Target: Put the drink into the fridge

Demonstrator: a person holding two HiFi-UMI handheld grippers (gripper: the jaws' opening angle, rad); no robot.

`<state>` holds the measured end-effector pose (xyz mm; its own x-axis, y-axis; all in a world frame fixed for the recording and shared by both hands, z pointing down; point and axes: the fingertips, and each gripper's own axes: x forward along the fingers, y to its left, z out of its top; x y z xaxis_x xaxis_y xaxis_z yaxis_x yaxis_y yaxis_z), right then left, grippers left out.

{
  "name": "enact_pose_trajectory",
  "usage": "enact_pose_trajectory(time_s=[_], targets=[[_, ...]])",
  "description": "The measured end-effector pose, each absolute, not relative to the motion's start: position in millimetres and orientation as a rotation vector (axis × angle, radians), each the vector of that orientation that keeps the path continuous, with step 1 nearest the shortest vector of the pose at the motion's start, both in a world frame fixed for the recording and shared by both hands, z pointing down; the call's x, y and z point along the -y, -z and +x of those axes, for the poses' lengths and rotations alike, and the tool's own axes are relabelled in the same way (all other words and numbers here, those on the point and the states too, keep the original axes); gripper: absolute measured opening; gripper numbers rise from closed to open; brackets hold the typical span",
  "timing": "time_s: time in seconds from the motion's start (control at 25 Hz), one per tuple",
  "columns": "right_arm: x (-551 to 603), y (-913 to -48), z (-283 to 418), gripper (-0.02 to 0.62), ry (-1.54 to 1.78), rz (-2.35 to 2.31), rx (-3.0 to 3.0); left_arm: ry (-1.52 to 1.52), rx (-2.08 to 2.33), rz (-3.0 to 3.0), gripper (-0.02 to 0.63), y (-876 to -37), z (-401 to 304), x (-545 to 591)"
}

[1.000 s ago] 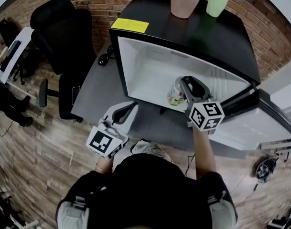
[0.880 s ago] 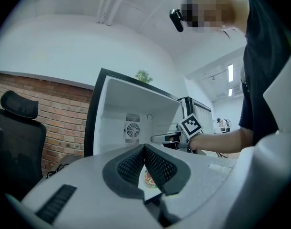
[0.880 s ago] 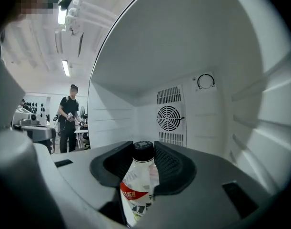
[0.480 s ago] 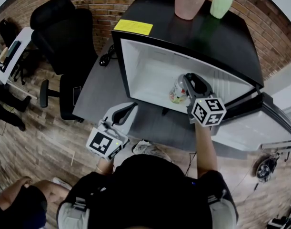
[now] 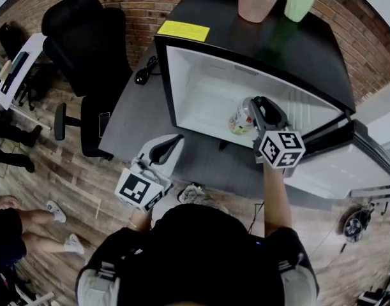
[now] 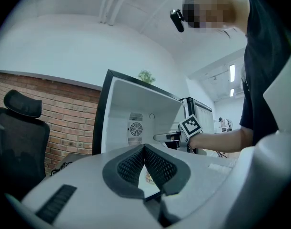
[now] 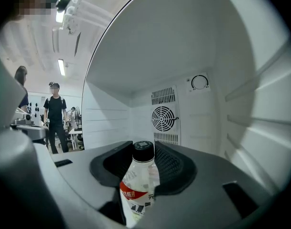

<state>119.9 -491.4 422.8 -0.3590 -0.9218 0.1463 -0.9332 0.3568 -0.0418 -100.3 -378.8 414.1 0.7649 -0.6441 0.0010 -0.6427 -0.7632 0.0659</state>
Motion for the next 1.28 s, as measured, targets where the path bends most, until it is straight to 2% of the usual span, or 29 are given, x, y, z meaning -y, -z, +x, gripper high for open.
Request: enact_pose_trajectory(time_s=[0.64, 0.72, 0.88, 1.28], targets=[[441, -388, 122, 0.147, -0.083, 1.843, 2.529, 0.089, 1.075, 2.927, -0.003, -405, -109, 351], [427, -388, 120, 0.117, -0.075, 1.845, 2.55, 0.091, 1.079, 2.925, -0.003, -405, -110, 349], [396, -388, 116, 0.004, -0.068, 1.841, 2.604, 0.098, 1.07, 2.927, -0.003, -404, -106, 342], [344, -413, 93, -0.002, -0.157, 1.76, 2.646, 0.068, 1.052, 2.922, -0.003, -413, -101, 327]])
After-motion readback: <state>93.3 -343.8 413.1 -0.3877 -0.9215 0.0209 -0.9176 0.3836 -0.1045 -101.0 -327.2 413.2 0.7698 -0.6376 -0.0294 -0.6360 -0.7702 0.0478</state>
